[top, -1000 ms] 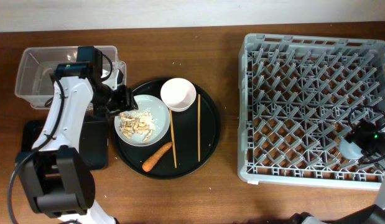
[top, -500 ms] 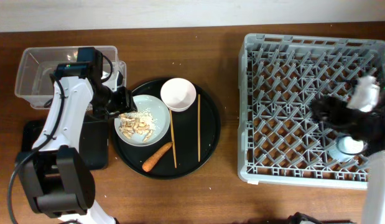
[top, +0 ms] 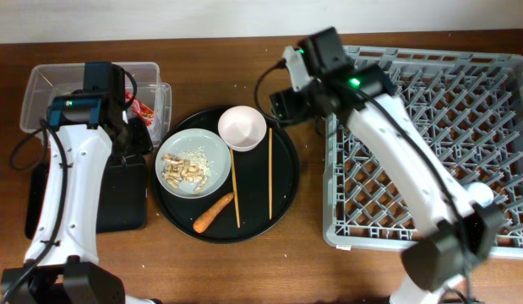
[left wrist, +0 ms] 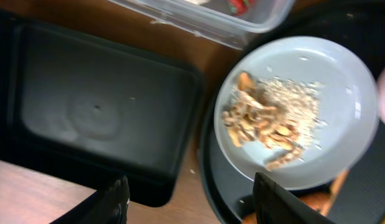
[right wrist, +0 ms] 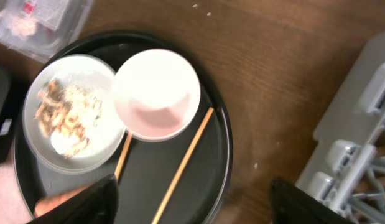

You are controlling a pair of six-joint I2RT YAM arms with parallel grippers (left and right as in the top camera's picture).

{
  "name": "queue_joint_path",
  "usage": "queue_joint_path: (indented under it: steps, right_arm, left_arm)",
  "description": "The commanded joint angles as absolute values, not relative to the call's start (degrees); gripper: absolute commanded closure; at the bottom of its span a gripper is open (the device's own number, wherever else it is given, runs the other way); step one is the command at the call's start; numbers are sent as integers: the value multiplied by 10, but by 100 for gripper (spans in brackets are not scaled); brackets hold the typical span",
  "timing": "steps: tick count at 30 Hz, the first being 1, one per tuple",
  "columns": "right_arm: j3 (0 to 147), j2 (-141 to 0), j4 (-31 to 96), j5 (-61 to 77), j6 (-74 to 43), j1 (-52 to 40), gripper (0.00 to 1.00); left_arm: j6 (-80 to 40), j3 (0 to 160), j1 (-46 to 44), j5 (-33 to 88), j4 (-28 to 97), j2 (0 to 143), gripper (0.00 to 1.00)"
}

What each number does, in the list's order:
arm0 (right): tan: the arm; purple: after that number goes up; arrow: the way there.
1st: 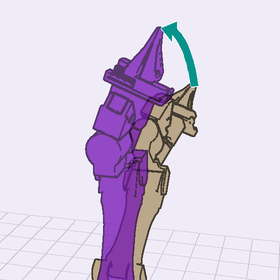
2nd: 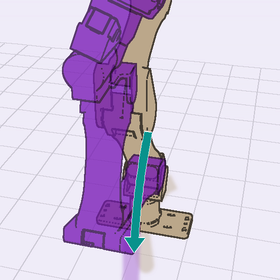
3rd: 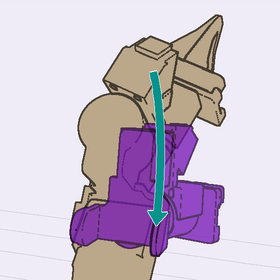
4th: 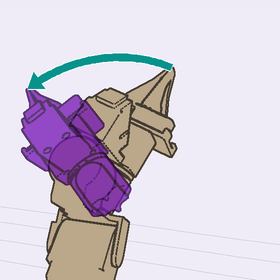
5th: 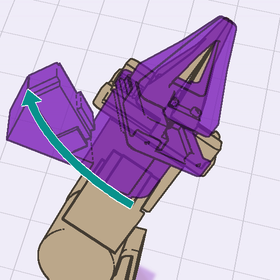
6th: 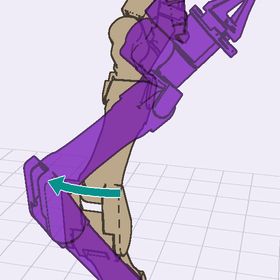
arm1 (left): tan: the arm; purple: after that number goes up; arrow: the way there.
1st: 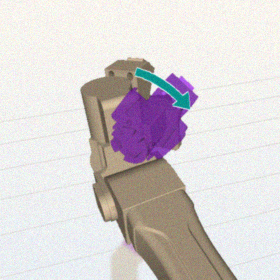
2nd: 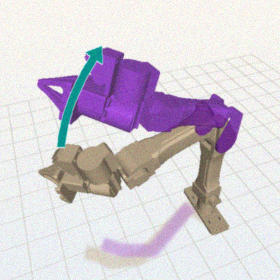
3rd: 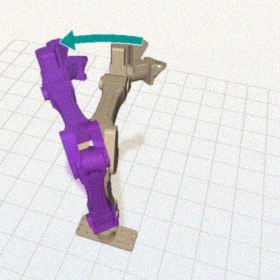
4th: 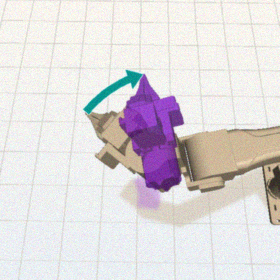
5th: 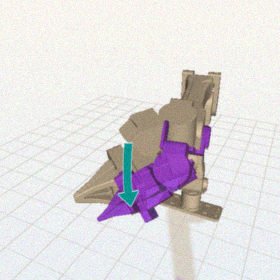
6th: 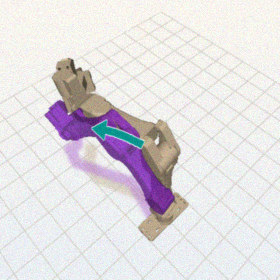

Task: Sort waste into correct bins and load items into the dishwasher rack
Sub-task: 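Grasp the pink bowl with the right gripper and lift it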

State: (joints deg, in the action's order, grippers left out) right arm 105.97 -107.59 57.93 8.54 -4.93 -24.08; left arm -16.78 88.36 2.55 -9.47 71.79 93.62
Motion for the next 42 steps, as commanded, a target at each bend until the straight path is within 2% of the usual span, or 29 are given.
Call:
queue_joint_path:
  steps: [1, 5, 9, 12, 19, 21, 25, 28, 32, 36, 42]
  right_arm:
    - [1109, -1158, 568, 68, -99, -245, 31]
    - [1109, -1232, 547, 68, -107, -259, 32]
    - [1109, -1270, 525, 60, -149, -264, 40]
    - [1109, -1282, 511, 62, -156, -268, 50]
    - [1108, -1323, 505, 57, -170, -283, 52]
    - [1108, -1323, 504, 53, -170, -283, 60]
    - [1108, -1323, 510, 55, -171, -284, 86]
    - [1108, -1323, 517, 55, -171, -285, 95]
    - [1114, -1303, 527, 53, -170, -272, 96]
    - [1136, -1203, 563, 49, -133, -225, 96]
    - [1136, -1033, 623, -164, -72, -148, 96]
  left_arm:
    - [-192, 886, 29, -164, 728, 926, 27]
    - [-223, 886, 54, -174, 725, 926, 16]
    - [-223, 886, 61, -174, 725, 926, 16]
    - [-223, 886, 61, -174, 725, 926, 16]
    - [-223, 886, 61, -174, 725, 926, 16]
    - [-223, 886, 61, -174, 725, 926, 16]
    - [-223, 886, 61, -173, 725, 926, 16]
    - [-223, 886, 61, -172, 725, 926, 16]
    - [-223, 886, 61, -163, 725, 926, 16]
    - [-223, 886, 61, -163, 725, 926, 16]
    - [-223, 886, 61, -163, 725, 926, 16]
